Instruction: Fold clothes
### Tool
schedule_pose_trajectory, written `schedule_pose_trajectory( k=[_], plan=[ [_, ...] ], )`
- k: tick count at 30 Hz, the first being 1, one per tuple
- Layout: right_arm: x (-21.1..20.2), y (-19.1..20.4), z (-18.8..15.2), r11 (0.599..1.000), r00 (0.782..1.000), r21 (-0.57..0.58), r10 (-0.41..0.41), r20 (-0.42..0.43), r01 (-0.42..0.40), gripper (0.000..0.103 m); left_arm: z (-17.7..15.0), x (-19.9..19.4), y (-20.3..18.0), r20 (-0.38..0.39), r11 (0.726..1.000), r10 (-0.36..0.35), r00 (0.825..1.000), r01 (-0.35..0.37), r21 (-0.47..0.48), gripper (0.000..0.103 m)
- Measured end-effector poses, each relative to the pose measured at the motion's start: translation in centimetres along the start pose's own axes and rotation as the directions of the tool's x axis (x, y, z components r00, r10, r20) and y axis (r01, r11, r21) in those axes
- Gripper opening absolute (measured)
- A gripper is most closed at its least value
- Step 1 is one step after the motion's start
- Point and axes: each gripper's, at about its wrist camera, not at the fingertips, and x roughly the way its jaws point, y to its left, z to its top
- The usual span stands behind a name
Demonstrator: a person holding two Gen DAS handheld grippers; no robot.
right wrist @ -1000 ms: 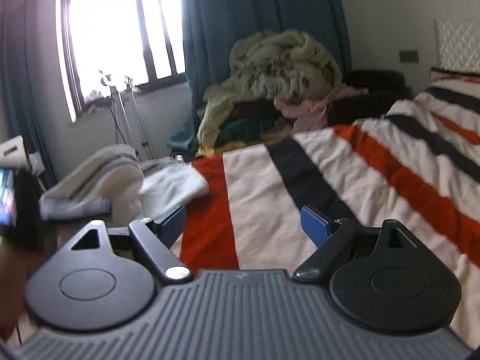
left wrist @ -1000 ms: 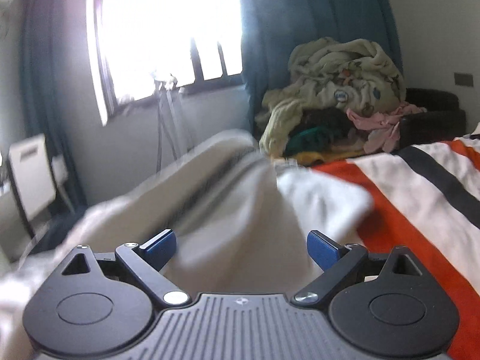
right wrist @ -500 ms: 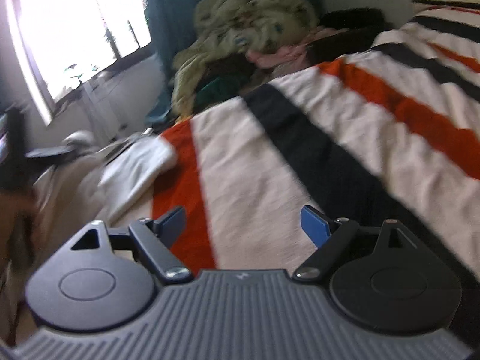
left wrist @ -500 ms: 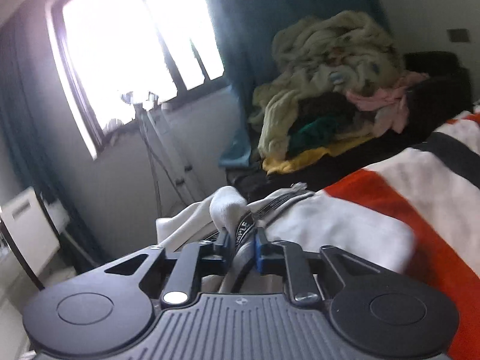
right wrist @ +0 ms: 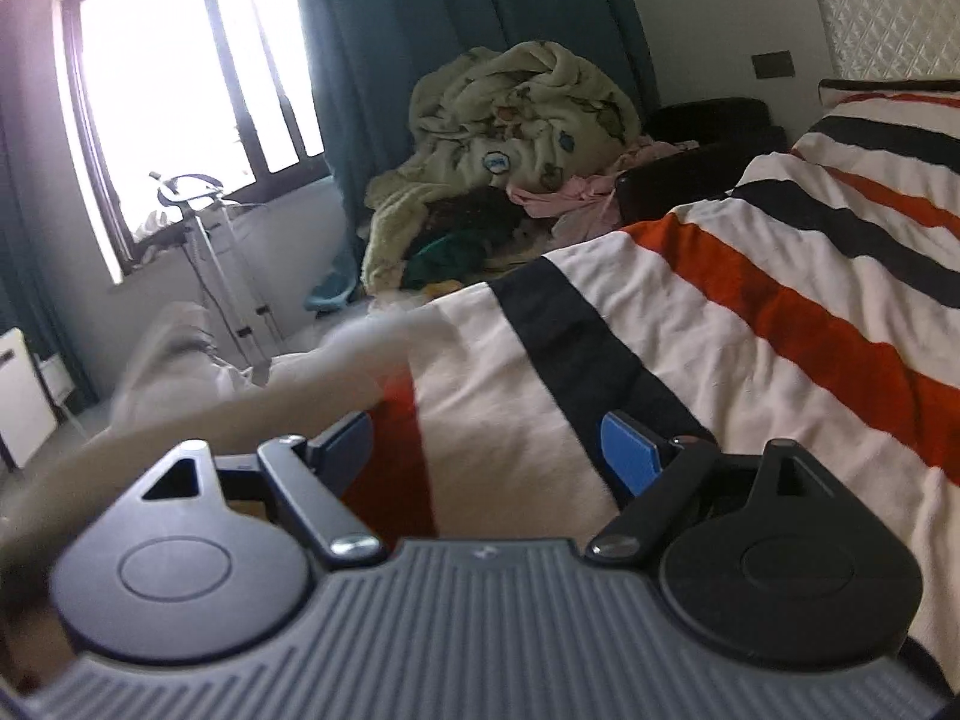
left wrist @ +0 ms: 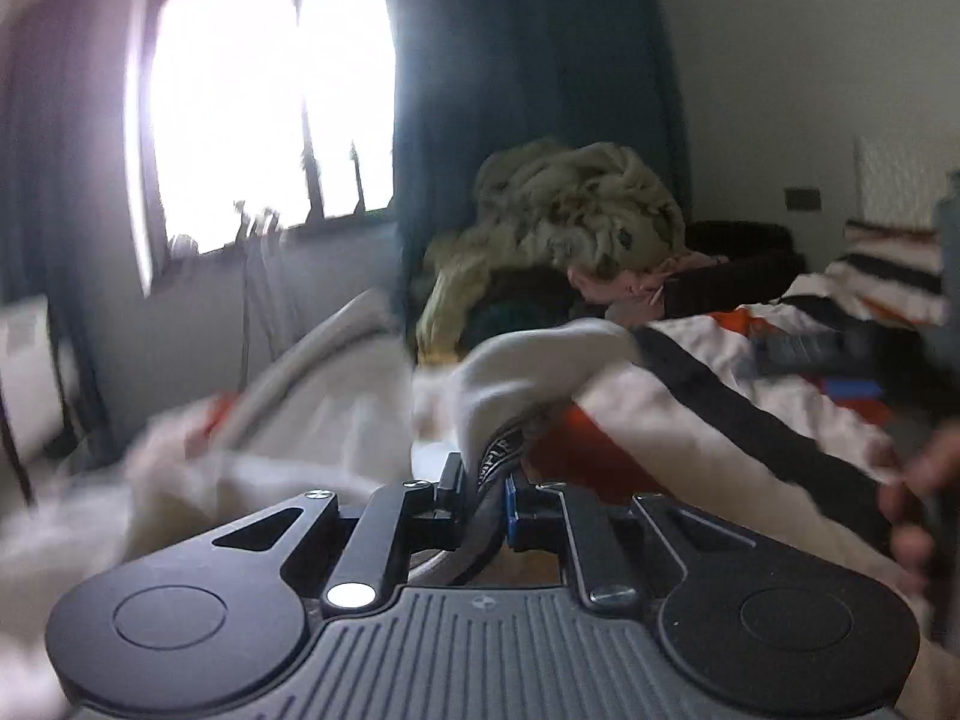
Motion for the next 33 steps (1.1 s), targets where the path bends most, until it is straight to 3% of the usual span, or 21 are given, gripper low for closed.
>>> schedule_pose_trajectory(
  k=[4,7,10,13,16,19,22,25,26,29,32,33],
  plan=[
    [-0.5,-0.1,0.2,0.996,0.995,0.059,0.067,-0.078,-0.062,0.085,-2.3,-0.7,2.1,-0.108,0.983,-0.063,0.992,0.043,-0.178,0.016],
    [-0.3,-0.8,0.3,0.976,0.973,0.188,0.148,-0.177,-0.114,0.085,-2.4,-0.3,3.4,-0.145,0.968,-0.085,0.986,0.048,-0.246,0.02],
    [-0.2,-1.9,0.2,0.935,0.943,0.321,0.232,-0.237,-0.149,0.085,-2.3,-1.1,4.6,-0.162,0.959,-0.094,0.982,0.047,-0.278,0.031],
    [-0.1,-2.8,0.6,0.901,0.918,0.395,0.298,-0.262,-0.18,0.086,-2.3,-1.2,5.4,-0.17,0.954,-0.093,0.981,0.039,-0.297,0.047],
    [1.3,-3.3,1.6,0.892,0.897,0.401,0.338,-0.286,-0.209,0.086,-1.9,-1.6,5.6,-0.133,0.945,-0.091,0.987,0.043,-0.324,0.081],
    [4.9,-4.1,2.3,0.905,0.897,0.388,0.309,-0.317,-0.175,0.086,-1.6,-1.6,5.6,-0.113,0.946,-0.085,0.99,0.045,-0.321,0.083],
    [9.5,-5.9,1.1,0.894,0.883,0.428,0.301,-0.36,-0.13,0.085,-1.6,-0.7,5.6,-0.127,0.948,-0.085,0.988,0.041,-0.315,0.083],
    [13.8,-7.6,-1.4,0.826,0.839,0.548,0.388,-0.381,-0.133,0.085,-1.8,0.5,5.5,-0.139,0.945,-0.094,0.986,0.044,-0.324,0.083],
    [15.0,-7.6,-1.8,0.827,0.828,0.541,0.406,-0.387,-0.152,0.085,-1.9,0.9,5.4,-0.141,0.942,-0.094,0.986,0.042,-0.333,0.083],
    [16.9,-6.4,-1.7,0.898,0.856,0.377,0.368,-0.362,-0.227,0.081,-1.9,1.8,5.5,-0.125,0.933,-0.081,0.989,0.031,-0.358,0.084],
    [17.7,-5.9,-1.8,0.886,0.866,0.393,0.382,-0.323,-0.244,0.075,-2.1,2.5,5.5,-0.112,0.93,-0.062,0.992,0.017,-0.366,0.084],
    [17.2,-6.3,-1.4,0.887,0.879,0.397,0.369,-0.303,-0.235,0.062,-2.2,2.8,5.5,-0.111,0.928,-0.06,0.992,0.015,-0.371,0.084]
  ],
)
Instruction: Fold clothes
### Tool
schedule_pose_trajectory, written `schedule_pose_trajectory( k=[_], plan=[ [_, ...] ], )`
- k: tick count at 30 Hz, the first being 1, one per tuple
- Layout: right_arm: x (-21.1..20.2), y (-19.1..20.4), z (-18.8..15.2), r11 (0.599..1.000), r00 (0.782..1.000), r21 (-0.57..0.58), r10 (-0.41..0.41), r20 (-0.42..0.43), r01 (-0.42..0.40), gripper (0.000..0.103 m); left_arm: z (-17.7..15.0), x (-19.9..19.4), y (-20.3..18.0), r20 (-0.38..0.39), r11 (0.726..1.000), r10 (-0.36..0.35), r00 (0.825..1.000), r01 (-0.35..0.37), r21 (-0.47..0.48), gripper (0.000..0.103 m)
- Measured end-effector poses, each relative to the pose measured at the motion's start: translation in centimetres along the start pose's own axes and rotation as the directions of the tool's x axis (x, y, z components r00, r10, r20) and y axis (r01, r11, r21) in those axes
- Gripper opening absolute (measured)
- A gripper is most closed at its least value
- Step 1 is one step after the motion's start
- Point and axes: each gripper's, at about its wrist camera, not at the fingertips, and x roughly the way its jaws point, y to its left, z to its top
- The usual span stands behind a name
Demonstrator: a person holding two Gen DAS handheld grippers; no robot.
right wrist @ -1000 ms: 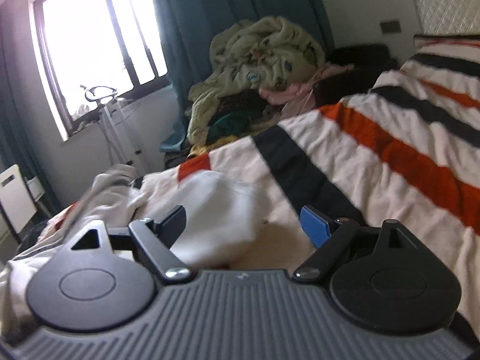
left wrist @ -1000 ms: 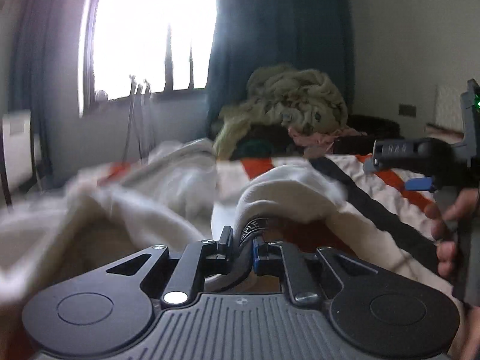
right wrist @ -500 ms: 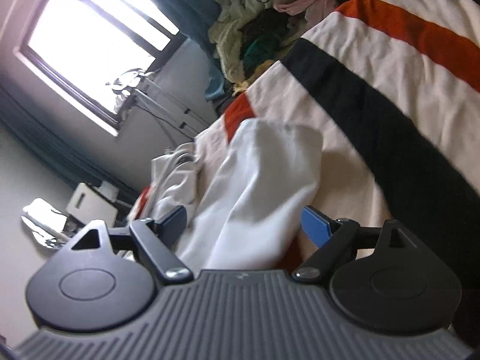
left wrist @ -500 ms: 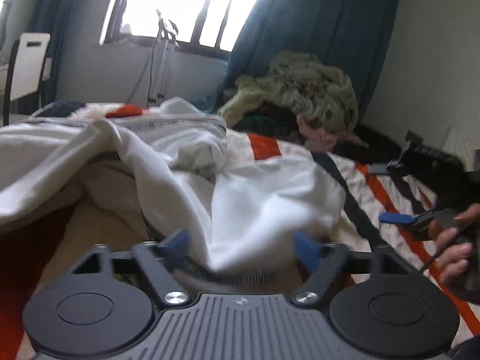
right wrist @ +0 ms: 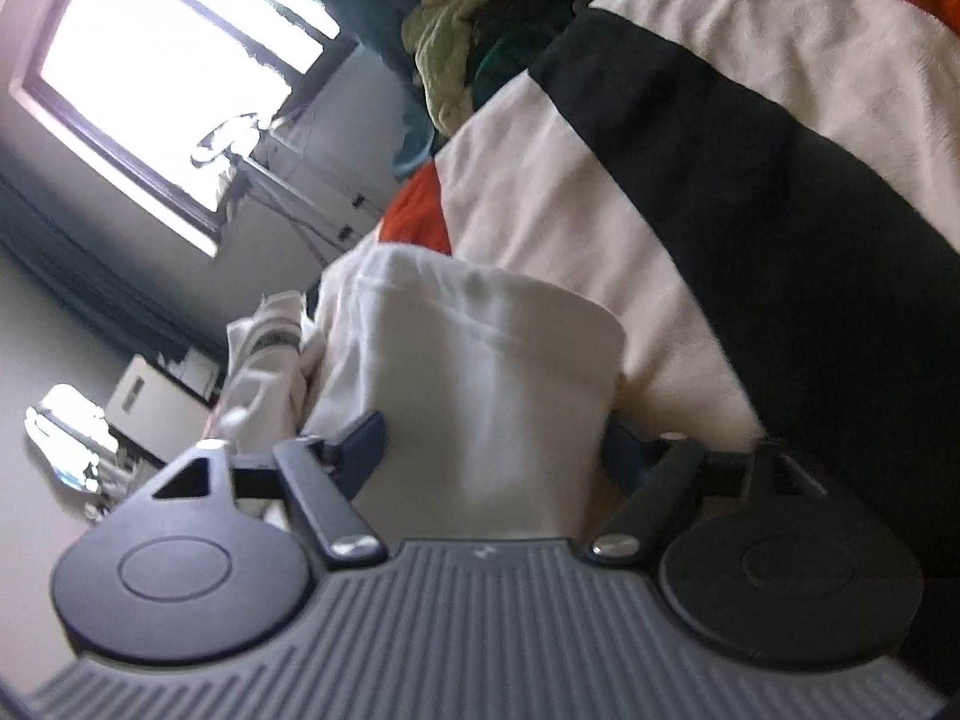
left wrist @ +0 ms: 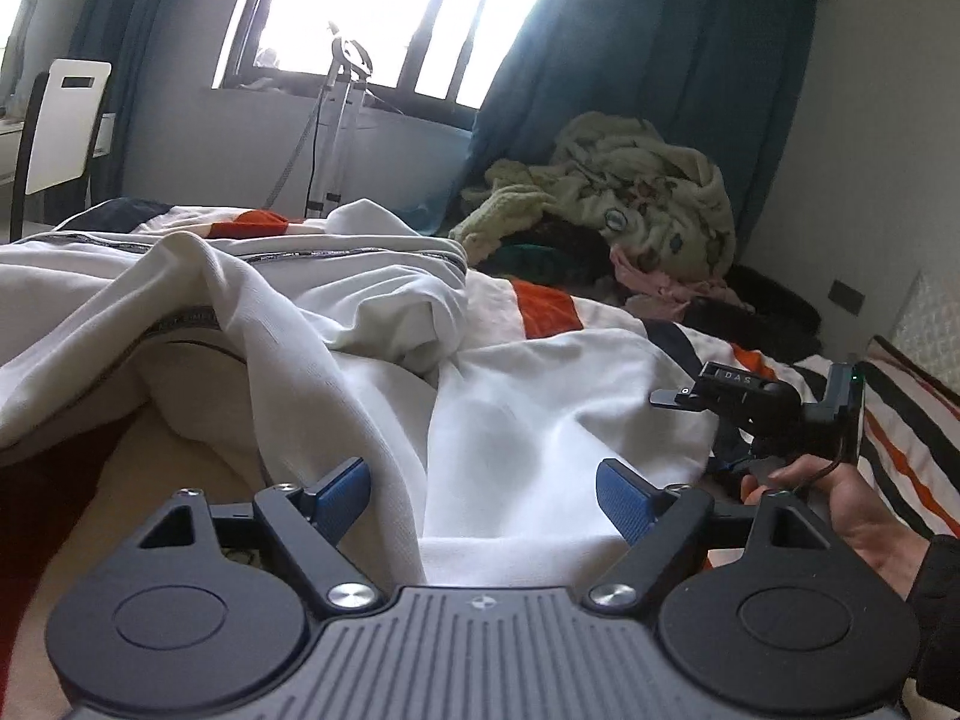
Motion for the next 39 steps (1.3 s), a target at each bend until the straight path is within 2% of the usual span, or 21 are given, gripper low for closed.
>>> schedule_pose_trajectory(
  k=[1,3,6,10,12,15,17,19,21,22,24,26,27,29,30,32,34,36,37,38,39],
  plan=[
    [-0.7,-0.1,0.3,1.0,1.0,0.007,-0.008,0.027,0.007,0.039,0.0,0.2,0.1,0.0,1.0,0.0,1.0,0.0,-0.012,0.084],
    [-2.0,-0.2,0.9,1.0,0.997,0.022,-0.023,0.079,0.021,0.01,0.1,0.5,0.3,-0.002,0.999,-0.001,1.0,0.001,-0.038,0.084],
    [-3.9,-0.3,1.7,0.998,0.986,0.045,-0.048,0.158,0.041,0.01,0.4,0.5,0.7,0.005,0.997,-0.014,1.0,0.014,-0.081,0.084],
    [-6.6,-0.6,2.8,0.995,0.962,0.081,-0.084,0.26,0.065,0.008,0.7,-0.6,0.7,0.038,0.996,-0.007,0.999,0.01,-0.084,0.084],
    [-8.9,-1.5,3.1,0.987,0.941,0.134,-0.131,0.314,0.093,0.008,0.8,-1.1,0.8,0.04,0.995,-0.017,0.999,0.02,-0.099,0.084],
    [-12.9,-3.6,3.2,0.958,0.886,0.245,-0.239,0.397,0.149,0.007,0.9,-1.8,1.1,0.041,0.991,-0.03,0.999,0.035,-0.126,0.084],
    [-15.0,-5.7,2.9,0.917,0.868,0.362,-0.31,0.388,0.166,0.007,1.0,-2.2,1.4,0.043,0.989,-0.026,0.999,0.032,-0.144,0.084],
    [-16.9,-7.7,2.4,0.862,0.85,0.475,-0.377,0.368,0.176,0.008,1.2,-2.6,2.4,0.044,0.984,0.048,0.998,-0.04,-0.176,0.084],
    [-17.2,-9.6,1.6,0.789,0.869,0.592,-0.401,0.29,0.166,0.008,1.4,-2.8,4.1,0.004,0.968,0.132,0.991,-0.128,-0.216,0.084],
    [-17.3,-10.4,1.0,0.756,0.876,0.63,-0.413,0.247,0.179,0.008,1.5,-3.1,5.4,-0.028,0.951,0.167,0.986,-0.168,-0.259,0.084],
    [-17.2,-11.2,0.1,0.713,0.883,0.664,-0.438,0.17,0.226,0.008,1.6,-4.1,8.8,-0.09,0.897,0.216,0.972,-0.234,-0.376,0.084],
    [-17.5,-11.5,-0.4,0.701,0.89,0.673,-0.433,0.141,0.235,0.01,1.3,-5.9,12.8,-0.13,0.806,0.23,0.964,-0.264,-0.53,0.084],
    [-17.7,-11.4,-0.5,0.702,0.894,0.673,-0.427,0.136,0.233,0.011,0.9,-6.9,14.9,-0.139,0.748,0.228,0.964,-0.265,-0.608,0.084],
    [-18.0,-11.0,-0.8,0.706,0.898,0.667,-0.422,0.123,0.24,0.014,0.2,-9.1,19.0,-0.157,0.61,0.223,0.962,-0.263,-0.747,0.084],
    [-18.1,-10.9,-1.0,0.703,0.898,0.67,-0.423,0.123,0.239,0.017,-0.2,-10.2,20.9,-0.155,0.55,0.219,0.963,-0.253,-0.796,0.084],
    [-18.5,-10.6,-1.9,0.688,0.913,0.696,-0.391,0.116,0.207,0.032,-0.8,-11.7,24.4,-0.146,0.439,0.215,0.966,-0.229,-0.869,0.084],
    [-18.8,-10.4,-2.7,0.67,0.927,0.721,-0.359,0.11,0.174,0.062,-1.4,-12.5,27.6,-0.14,0.335,0.214,0.967,-0.208,-0.919,0.084],
    [-19.1,-10.1,-3.6,0.652,0.938,0.744,-0.329,0.106,0.145,0.066,-1.9,-12.5,29.7,-0.107,0.256,0.197,0.975,-0.156,-0.954,0.08],
    [-19.0,-9.9,-3.8,0.65,0.937,0.745,-0.332,0.105,0.147,0.066,-2.1,-12.3,30.4,-0.112,0.237,0.202,0.973,-0.159,-0.958,0.07],
    [-18.8,-9.8,-3.9,0.649,0.936,0.746,-0.335,0.105,0.149,0.066,-2.1,-12.2,31.0,-0.125,0.223,0.213,0.969,-0.173,-0.959,0.052],
    [-18.7,-9.6,-4.1,0.648,0.935,0.747,-0.339,0.104,0.152,0.065,-2.2,-12.0,31.5,-0.138,0.208,0.224,0.965,-0.186,-0.96,0.042]
  ],
)
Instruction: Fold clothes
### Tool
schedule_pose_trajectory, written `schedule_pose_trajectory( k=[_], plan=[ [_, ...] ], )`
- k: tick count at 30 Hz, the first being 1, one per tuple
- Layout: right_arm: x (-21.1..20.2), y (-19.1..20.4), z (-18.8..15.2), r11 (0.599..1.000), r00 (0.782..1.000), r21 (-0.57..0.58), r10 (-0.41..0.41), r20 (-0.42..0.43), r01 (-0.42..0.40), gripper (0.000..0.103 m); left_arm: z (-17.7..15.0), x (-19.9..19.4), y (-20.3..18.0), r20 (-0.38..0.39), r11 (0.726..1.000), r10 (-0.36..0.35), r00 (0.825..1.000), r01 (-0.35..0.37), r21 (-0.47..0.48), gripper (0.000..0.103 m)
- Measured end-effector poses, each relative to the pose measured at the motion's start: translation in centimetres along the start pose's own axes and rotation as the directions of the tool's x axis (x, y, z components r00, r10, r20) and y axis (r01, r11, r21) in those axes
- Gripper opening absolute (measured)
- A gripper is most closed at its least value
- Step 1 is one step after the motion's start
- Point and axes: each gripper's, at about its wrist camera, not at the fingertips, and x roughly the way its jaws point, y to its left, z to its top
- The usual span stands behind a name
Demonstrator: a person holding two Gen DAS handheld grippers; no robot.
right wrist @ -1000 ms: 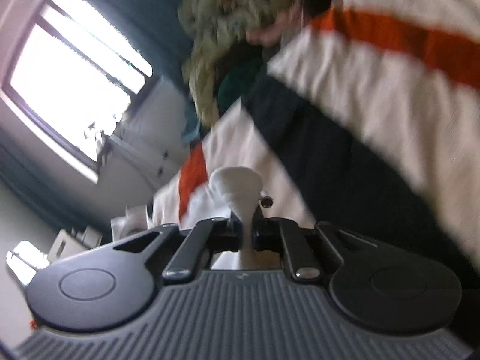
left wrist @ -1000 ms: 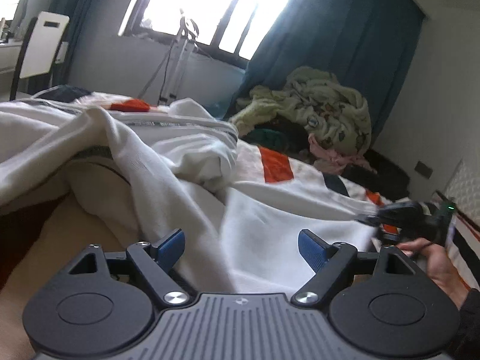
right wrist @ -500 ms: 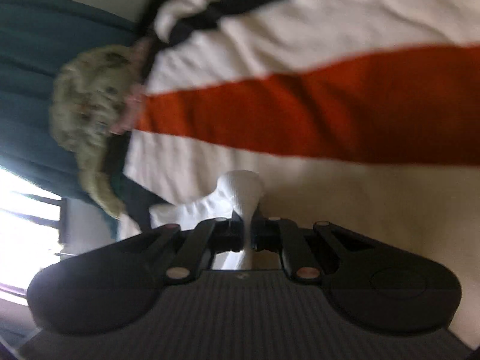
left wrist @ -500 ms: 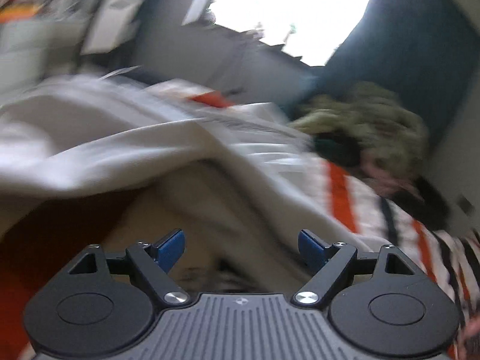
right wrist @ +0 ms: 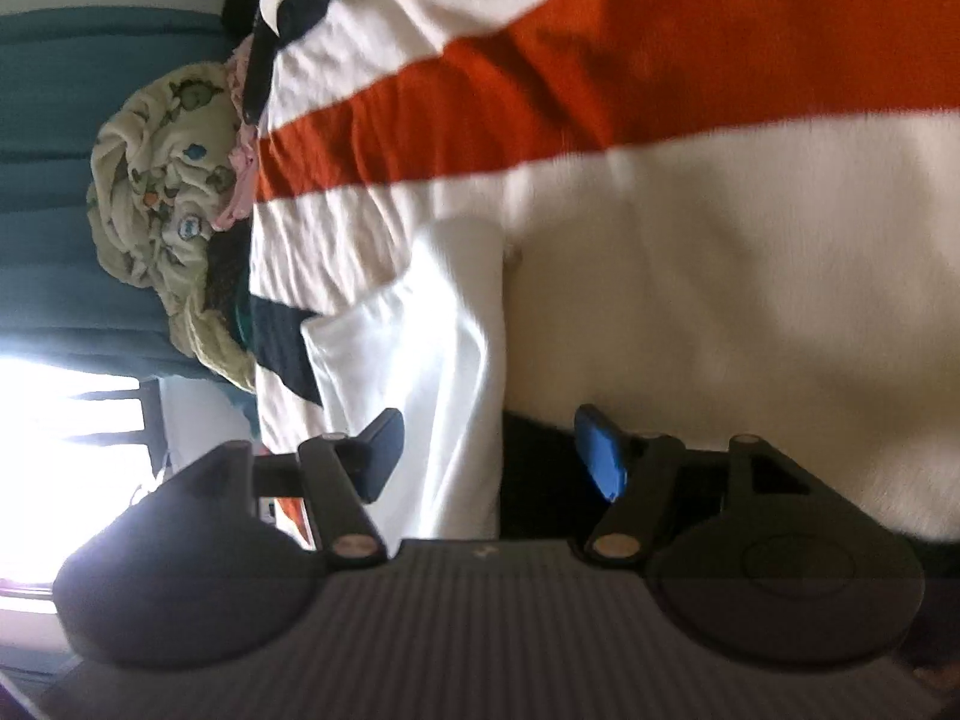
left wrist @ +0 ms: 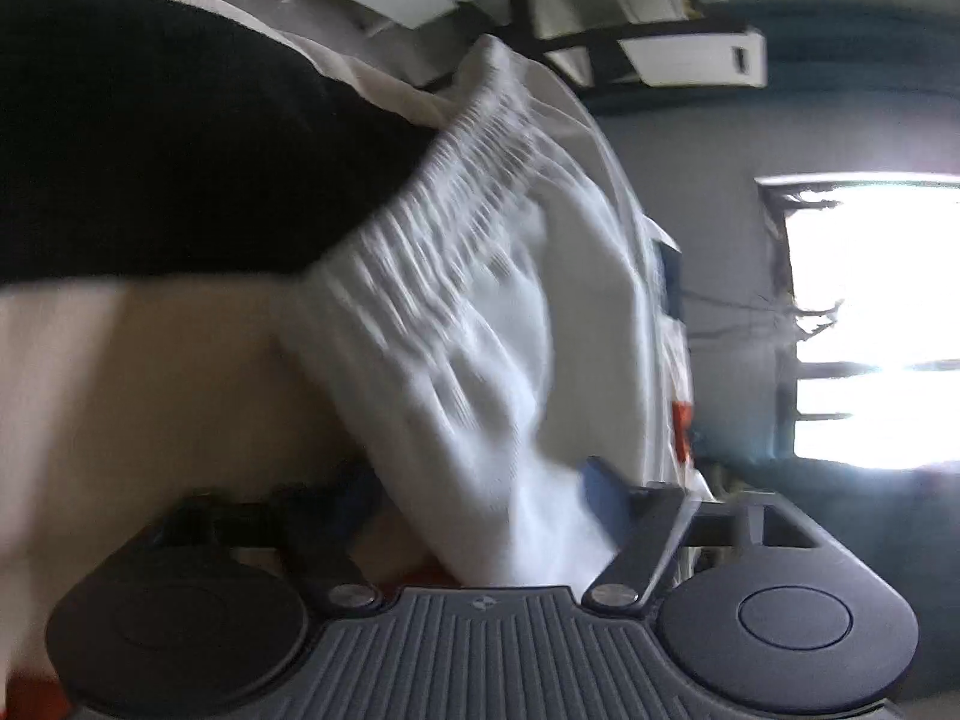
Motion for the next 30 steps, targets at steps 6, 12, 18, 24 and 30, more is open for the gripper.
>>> schedule_pose_trajectory(
  k=[6,12,18,24,30],
  plan=[
    [0.9,0.4,-0.4,1.0,0.999,-0.029,0.0,0.048,0.001,0.063,1.0,-3.9,-0.5,0.174,0.997,-0.064,0.983,0.055,0.059,0.009],
    [2.9,0.6,1.0,0.998,0.99,-0.06,0.005,0.138,0.003,0.024,3.2,-8.9,-2.1,0.253,0.99,-0.116,0.961,0.091,0.109,0.009],
    [1.5,0.5,1.7,0.997,0.978,-0.053,0.066,0.199,-0.056,0.008,6.8,-13.2,-2.4,0.2,0.976,-0.1,0.975,0.057,0.212,0.009],
    [-1.9,-1.1,1.6,0.998,0.964,0.05,-0.051,0.259,0.039,0.008,6.2,-14.7,1.0,0.179,0.947,0.012,0.984,-0.068,0.314,0.009],
    [-3.9,-3.2,1.9,0.974,0.945,0.165,-0.197,0.26,0.158,0.011,5.3,-13.7,1.9,0.183,0.866,0.119,0.976,-0.192,0.461,0.016]
  ],
)
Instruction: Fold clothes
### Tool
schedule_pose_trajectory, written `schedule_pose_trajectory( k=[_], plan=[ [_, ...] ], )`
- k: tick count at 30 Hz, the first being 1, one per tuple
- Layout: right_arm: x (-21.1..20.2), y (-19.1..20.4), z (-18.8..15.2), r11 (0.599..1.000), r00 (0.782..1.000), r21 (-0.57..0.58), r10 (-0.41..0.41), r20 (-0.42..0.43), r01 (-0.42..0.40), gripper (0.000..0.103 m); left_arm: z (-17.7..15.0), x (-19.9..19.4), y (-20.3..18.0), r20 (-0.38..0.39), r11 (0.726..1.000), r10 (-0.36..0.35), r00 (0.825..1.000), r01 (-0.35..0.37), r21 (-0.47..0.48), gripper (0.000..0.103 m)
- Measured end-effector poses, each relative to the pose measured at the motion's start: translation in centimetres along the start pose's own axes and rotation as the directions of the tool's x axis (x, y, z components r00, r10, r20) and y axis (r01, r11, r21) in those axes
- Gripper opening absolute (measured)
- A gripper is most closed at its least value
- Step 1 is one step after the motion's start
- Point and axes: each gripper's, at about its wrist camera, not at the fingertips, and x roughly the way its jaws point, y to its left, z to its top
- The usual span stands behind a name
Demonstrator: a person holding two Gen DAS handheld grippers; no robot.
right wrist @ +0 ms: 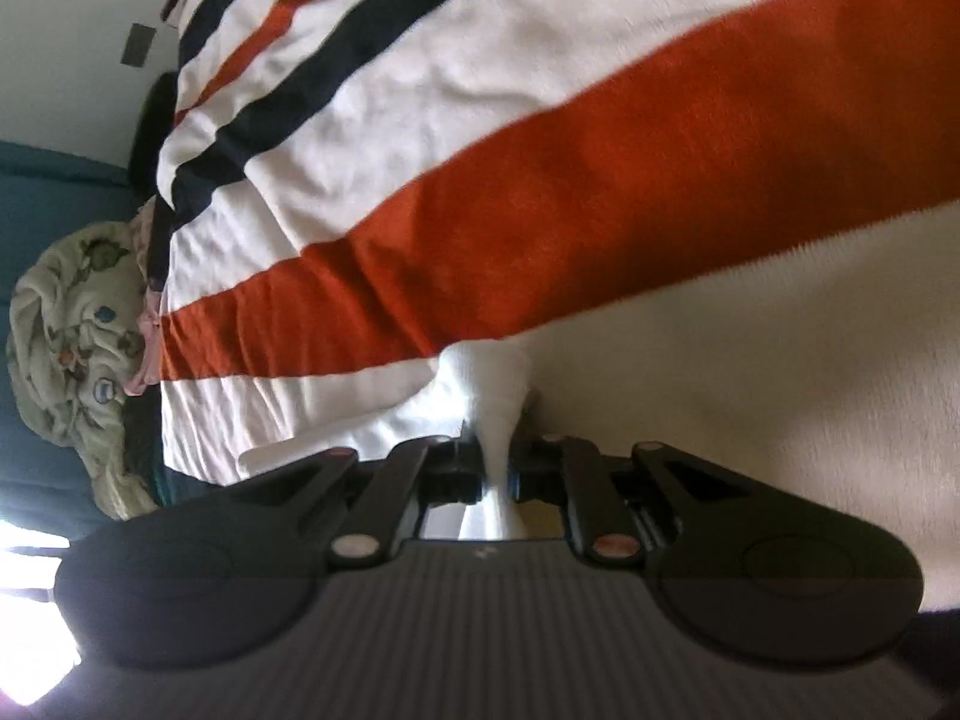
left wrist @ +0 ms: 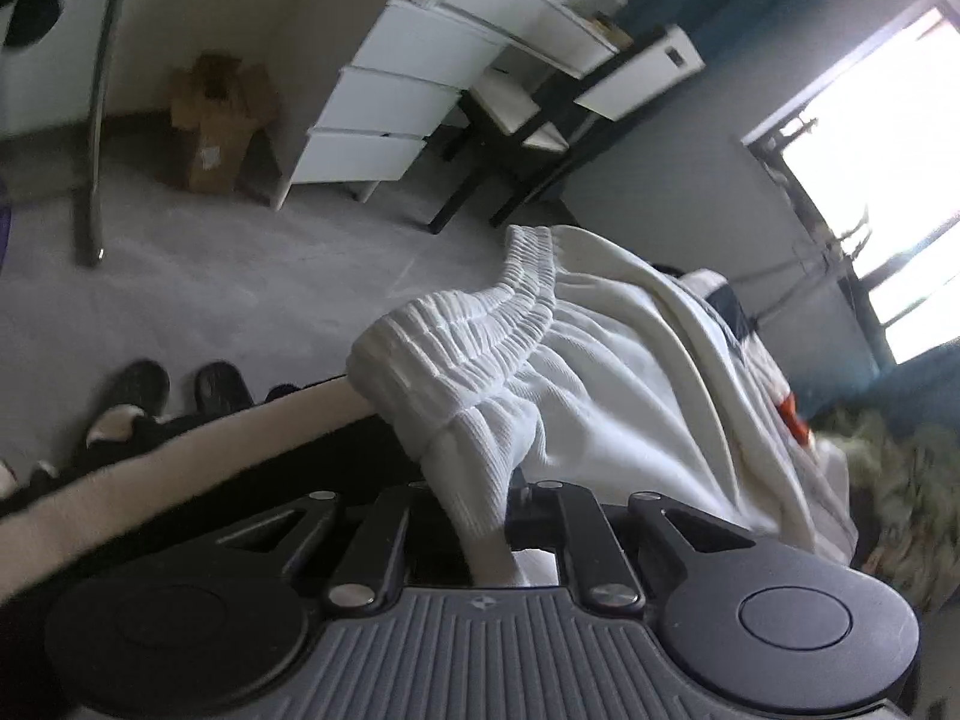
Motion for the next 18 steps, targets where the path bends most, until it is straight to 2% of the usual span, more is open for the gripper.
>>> schedule_pose_trajectory(
  k=[2,3,4,5,6,7,11,13,15,16,18],
  plan=[
    [-0.1,0.6,-0.1,0.999,1.0,-0.035,-0.007,-0.014,0.007,0.016,0.1,-0.2,-0.3,0.008,0.999,0.03,1.0,-0.031,0.045,0.032],
    [-0.2,0.9,-0.3,0.998,1.0,-0.059,-0.012,-0.022,0.011,0.026,0.0,-0.5,-0.5,0.022,0.995,0.058,0.998,-0.059,0.076,0.037],
    [-0.3,0.9,-0.4,0.997,1.0,-0.074,-0.011,-0.026,0.009,0.042,-0.2,-1.2,-0.9,0.048,0.988,0.085,0.995,-0.09,0.121,0.048],
    [-0.5,1.1,-0.5,0.996,1.0,-0.089,-0.007,-0.023,0.004,0.052,-0.4,-1.7,-1.5,0.069,0.983,0.092,0.993,-0.102,0.152,0.06],
    [-0.8,1.4,-0.6,0.994,1.0,-0.108,-0.002,-0.008,0.001,0.072,-0.7,-2.2,-2.3,0.088,0.978,0.093,0.992,-0.108,0.178,0.065],
    [-1.2,1.7,-0.6,0.992,1.0,-0.126,0.003,0.007,-0.002,0.081,-0.9,-2.6,-3.0,0.108,0.972,0.093,0.99,-0.114,0.204,0.071],
    [-2.5,3.2,-1.1,0.975,0.995,-0.224,0.023,0.096,0.0,0.082,-1.9,-4.3,-6.0,0.184,0.942,0.089,0.979,-0.142,0.303,0.085],
    [-2.6,4.8,-1.9,0.946,0.99,-0.324,0.043,0.133,0.002,0.084,-2.4,-5.2,-7.5,0.221,0.923,0.083,0.972,-0.159,0.351,0.086],
    [-1.9,7.2,-3.7,0.849,0.989,-0.529,0.071,0.128,0.007,0.084,-3.4,-5.2,-10.4,0.232,0.908,0.038,0.972,-0.13,0.398,0.092],
    [-1.5,8.4,-4.7,0.783,0.989,-0.622,0.086,0.12,0.007,0.084,-4.1,-5.0,-12.3,0.22,0.899,0.009,0.975,-0.104,0.425,0.096],
    [-0.6,10.0,-6.9,0.636,0.99,-0.771,0.129,0.051,-0.043,0.084,-5.6,-4.5,-15.9,0.195,0.878,-0.048,0.98,-0.051,0.476,0.099]
  ],
)
